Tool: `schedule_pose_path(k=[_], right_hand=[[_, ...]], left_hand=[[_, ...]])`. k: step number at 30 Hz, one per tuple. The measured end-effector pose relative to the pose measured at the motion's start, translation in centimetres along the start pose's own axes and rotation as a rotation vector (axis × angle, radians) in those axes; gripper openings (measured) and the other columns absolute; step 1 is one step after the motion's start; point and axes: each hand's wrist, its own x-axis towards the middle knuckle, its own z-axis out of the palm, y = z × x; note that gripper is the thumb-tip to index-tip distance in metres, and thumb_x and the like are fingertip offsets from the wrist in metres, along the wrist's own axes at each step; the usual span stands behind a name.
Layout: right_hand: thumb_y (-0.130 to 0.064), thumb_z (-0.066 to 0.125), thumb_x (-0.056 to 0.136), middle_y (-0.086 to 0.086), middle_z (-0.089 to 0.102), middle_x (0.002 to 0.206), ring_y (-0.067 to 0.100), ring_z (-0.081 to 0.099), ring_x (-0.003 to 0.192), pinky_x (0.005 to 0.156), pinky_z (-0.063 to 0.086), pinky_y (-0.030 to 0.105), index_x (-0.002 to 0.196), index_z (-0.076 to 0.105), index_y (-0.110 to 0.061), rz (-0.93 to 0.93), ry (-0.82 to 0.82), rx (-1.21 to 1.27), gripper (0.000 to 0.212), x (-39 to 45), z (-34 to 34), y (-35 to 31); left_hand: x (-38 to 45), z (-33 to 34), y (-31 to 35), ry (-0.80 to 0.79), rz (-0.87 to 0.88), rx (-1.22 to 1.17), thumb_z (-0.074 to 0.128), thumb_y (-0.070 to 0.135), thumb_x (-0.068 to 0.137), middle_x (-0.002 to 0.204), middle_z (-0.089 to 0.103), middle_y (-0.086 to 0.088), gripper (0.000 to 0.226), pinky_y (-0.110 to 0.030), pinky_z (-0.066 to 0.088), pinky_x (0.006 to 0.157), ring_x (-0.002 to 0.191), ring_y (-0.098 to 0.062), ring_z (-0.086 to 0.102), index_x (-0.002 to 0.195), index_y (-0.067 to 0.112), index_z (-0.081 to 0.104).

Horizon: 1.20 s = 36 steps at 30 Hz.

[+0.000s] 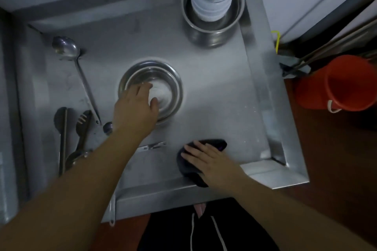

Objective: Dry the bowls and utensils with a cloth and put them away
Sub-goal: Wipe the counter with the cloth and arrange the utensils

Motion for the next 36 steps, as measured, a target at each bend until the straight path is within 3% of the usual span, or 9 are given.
schedule_pose_path(k=[3,6,10,12,15,18,20,26,36], right_hand=[[-0.025,0.071,0.093,0.006,0.047,0.163,0.031,0.046,0.149,0.123,0.036,0.046,0.157,0.048,-0.016,0.018,0.040,-0.081,0.068,-2.8,-1.2,4.3],[-0.017,0.071,0.097,0.019,0.045,0.162,0.040,0.043,0.150,0.120,0.040,0.052,0.158,0.040,-0.004,0.347,0.144,-0.126,0.070,-4.8,-3.1,8.3],[-0.022,0.054,0.106,0.019,0.024,0.172,0.040,0.019,0.159,0.128,0.026,0.053,0.167,0.020,-0.008,0.698,0.185,0.056,0.071,-4.7,-2.8,7.3],[-0.021,0.055,0.104,0.020,0.025,0.171,0.044,0.022,0.158,0.127,0.027,0.056,0.166,0.022,-0.006,0.694,0.162,0.081,0.071,-5.2,-1.7,5.0],[-0.021,0.064,0.100,0.019,0.035,0.167,0.046,0.036,0.152,0.122,0.036,0.056,0.162,0.034,-0.006,0.482,0.085,0.031,0.071,-7.5,-0.8,3.9],[-0.027,0.047,0.110,0.013,0.017,0.174,0.037,0.020,0.160,0.129,0.021,0.050,0.166,0.013,-0.012,0.349,-0.022,-0.011,0.068,-7.0,-2.0,6.2],[-0.026,0.037,0.112,0.015,0.010,0.175,0.036,0.011,0.161,0.130,0.010,0.047,0.166,0.001,-0.009,0.373,0.003,-0.063,0.067,-4.6,-3.1,8.4],[-0.020,0.041,0.110,0.020,0.012,0.174,0.041,0.011,0.160,0.131,0.007,0.048,0.166,0.009,-0.001,0.696,0.118,0.007,0.068,3.5,-7.1,10.1],[-0.018,0.058,0.105,0.020,0.026,0.170,0.043,0.023,0.158,0.128,0.024,0.053,0.164,0.023,-0.003,0.600,-0.021,0.079,0.070,-3.9,-1.5,0.0]], left_hand=[[-1.3,0.2,2.0,-0.003,0.012,0.008,0.058,0.029,0.103,0.142,0.059,-0.017,0.045,-0.053,0.050,0.095,0.123,-0.040,0.059,0.144,0.012,0.057],[-2.5,0.4,3.3,0.013,0.015,-0.004,0.061,0.027,0.101,0.139,0.062,-0.018,0.043,-0.053,0.051,0.096,0.121,-0.040,0.061,0.142,0.012,0.059],[-4.8,0.9,3.8,0.023,0.012,0.012,0.062,0.022,0.099,0.133,0.065,-0.018,0.042,-0.052,0.053,0.093,0.116,-0.041,0.064,0.139,0.010,0.060],[-5.9,1.0,3.7,0.023,0.003,0.018,0.063,0.021,0.098,0.130,0.066,-0.018,0.042,-0.052,0.054,0.091,0.113,-0.041,0.064,0.138,0.010,0.061],[-7.6,1.3,3.6,-0.011,0.001,0.041,0.065,0.021,0.096,0.127,0.067,-0.017,0.044,-0.052,0.054,0.091,0.112,-0.041,0.064,0.139,0.009,0.061],[-9.3,1.5,3.3,-0.046,0.003,0.040,0.063,0.023,0.098,0.126,0.066,-0.015,0.044,-0.051,0.054,0.093,0.114,-0.038,0.063,0.140,0.010,0.059],[-10.5,1.5,2.7,-0.049,-0.005,0.031,0.063,0.027,0.099,0.129,0.066,-0.013,0.044,-0.051,0.053,0.095,0.116,-0.036,0.062,0.141,0.013,0.058],[-12.4,1.6,0.1,-0.054,-0.034,0.022,0.063,0.031,0.100,0.129,0.067,-0.012,0.044,-0.051,0.052,0.098,0.117,-0.036,0.063,0.140,0.014,0.060],[-13.4,1.5,-5.1,-0.136,-0.051,-0.015,0.055,0.032,0.102,0.138,0.062,-0.005,0.044,-0.048,0.047,0.104,0.127,-0.030,0.057,0.144,0.020,0.057]])
